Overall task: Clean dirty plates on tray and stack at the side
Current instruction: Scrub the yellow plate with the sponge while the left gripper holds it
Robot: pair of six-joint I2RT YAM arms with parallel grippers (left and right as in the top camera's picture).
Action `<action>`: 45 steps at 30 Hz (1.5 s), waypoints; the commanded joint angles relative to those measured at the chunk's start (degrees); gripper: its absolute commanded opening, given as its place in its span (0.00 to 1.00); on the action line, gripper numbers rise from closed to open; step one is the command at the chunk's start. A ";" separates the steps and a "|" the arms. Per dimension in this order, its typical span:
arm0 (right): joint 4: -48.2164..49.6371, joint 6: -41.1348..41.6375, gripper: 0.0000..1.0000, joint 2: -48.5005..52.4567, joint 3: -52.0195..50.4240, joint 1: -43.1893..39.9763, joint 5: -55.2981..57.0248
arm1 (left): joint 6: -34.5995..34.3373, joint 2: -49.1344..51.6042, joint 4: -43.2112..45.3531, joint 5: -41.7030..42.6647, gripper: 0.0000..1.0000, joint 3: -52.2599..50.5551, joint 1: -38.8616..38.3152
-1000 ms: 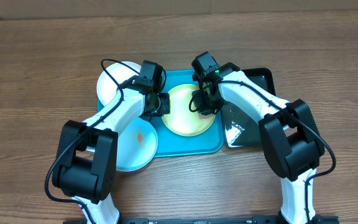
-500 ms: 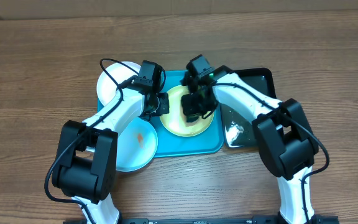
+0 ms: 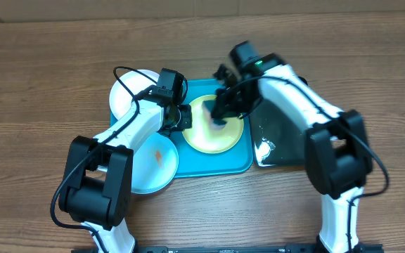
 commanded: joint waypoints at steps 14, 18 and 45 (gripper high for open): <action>-13.05 -2.95 0.04 -8.87 -3.34 -12.96 29.83 | -1.07 0.59 0.37 0.68 0.04 -0.61 -0.42; -6.27 -2.93 0.04 -8.87 -8.24 -12.87 32.46 | -1.07 0.59 0.37 0.68 0.04 -0.61 -0.42; 9.68 -2.49 0.54 -8.68 -21.92 -12.90 32.89 | -1.07 0.59 1.03 0.68 0.04 -0.61 -0.42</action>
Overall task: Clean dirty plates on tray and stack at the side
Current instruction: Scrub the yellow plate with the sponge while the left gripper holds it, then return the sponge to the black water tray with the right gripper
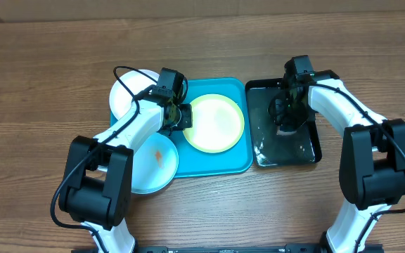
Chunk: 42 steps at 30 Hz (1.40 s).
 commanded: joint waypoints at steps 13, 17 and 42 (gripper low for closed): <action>0.63 1.77 0.05 1.29 -0.22 0.24 -0.33 | -1.07 0.59 0.20 0.35 0.04 -0.59 -0.42; 0.66 3.10 0.78 1.29 -0.22 0.24 -0.33 | -1.07 0.59 0.17 0.35 0.05 -0.59 -0.42; 4.52 3.28 0.38 1.49 -0.33 0.24 -0.33 | -1.07 0.59 0.20 0.33 0.07 -0.59 -0.42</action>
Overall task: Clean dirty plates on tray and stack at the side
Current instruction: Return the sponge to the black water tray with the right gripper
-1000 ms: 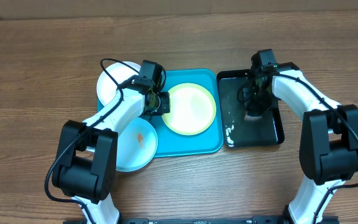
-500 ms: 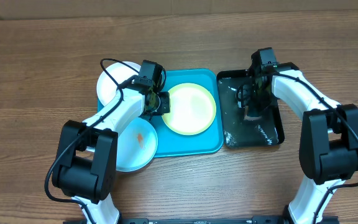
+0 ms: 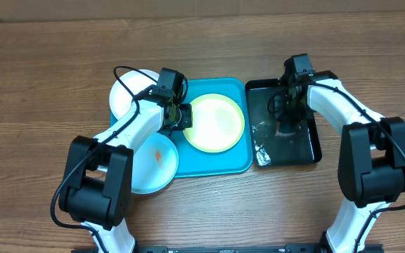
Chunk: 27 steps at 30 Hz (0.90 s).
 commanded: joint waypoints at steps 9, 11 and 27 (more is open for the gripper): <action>1.22 -0.35 0.45 0.46 -1.90 0.24 -0.28 | -1.05 0.59 0.07 0.22 0.09 -0.59 -0.42; 2.64 -0.35 0.17 0.46 -3.15 0.24 -0.28 | -1.05 0.59 0.07 0.22 0.09 -0.59 -0.42; -10.95 -0.57 0.75 0.35 1.57 0.24 -3.91 | -1.05 0.59 0.02 0.24 0.13 -0.59 -0.42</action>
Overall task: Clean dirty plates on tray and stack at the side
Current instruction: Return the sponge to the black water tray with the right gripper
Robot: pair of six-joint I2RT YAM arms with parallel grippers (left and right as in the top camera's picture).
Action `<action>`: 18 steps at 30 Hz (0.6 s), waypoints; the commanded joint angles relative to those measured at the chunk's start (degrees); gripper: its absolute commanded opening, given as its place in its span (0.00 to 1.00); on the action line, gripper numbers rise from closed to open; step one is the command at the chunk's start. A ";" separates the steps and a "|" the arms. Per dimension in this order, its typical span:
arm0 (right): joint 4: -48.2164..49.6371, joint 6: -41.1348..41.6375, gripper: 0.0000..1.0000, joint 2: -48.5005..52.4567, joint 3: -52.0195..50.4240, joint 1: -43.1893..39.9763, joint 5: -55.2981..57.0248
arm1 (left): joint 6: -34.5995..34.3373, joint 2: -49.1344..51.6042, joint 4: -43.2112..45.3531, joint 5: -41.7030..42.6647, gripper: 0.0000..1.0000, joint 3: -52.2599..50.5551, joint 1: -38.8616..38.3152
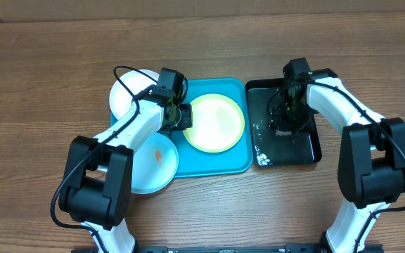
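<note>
A pale yellow plate (218, 124) lies on the teal tray (238, 163). My left gripper (184, 117) sits at the plate's left rim, its fingers closed on the edge. My right gripper (284, 125) is down inside the black tray (308, 149), pointing at its wet floor and apparently shut on a small sponge that the arm mostly hides. A white plate with an orange stain (155, 163) rests left of the teal tray at the front. Behind it lies a clean white plate (126, 97).
White foam and water (259, 156) streak the left side of the black tray. A black cable (121, 70) loops over the clean white plate. Bare wooden table (48, 56) surrounds both trays.
My right gripper has shifted slightly within the black tray, and the foam along the tray's left side lies differently. The left arm and all plates are where they were.
At first my right gripper pressed a dark sponge on the yellow plate while the left held its rim. Then the right gripper stood over the black tray, and it has stayed low in that tray since. The left gripper has kept its hold.
</note>
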 commanded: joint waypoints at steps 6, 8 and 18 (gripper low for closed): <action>3.13 0.04 0.16 0.57 -2.78 -0.15 -0.92 | -1.05 0.59 0.00 0.26 0.13 -0.59 -0.42; 2.95 0.04 0.13 0.57 -2.80 -0.15 -0.94 | -1.05 0.59 0.00 0.24 0.13 -0.59 -0.42; -1.70 -0.42 0.77 0.55 3.26 -0.22 -0.70 | -1.03 0.59 -0.04 0.20 0.17 -0.61 -0.42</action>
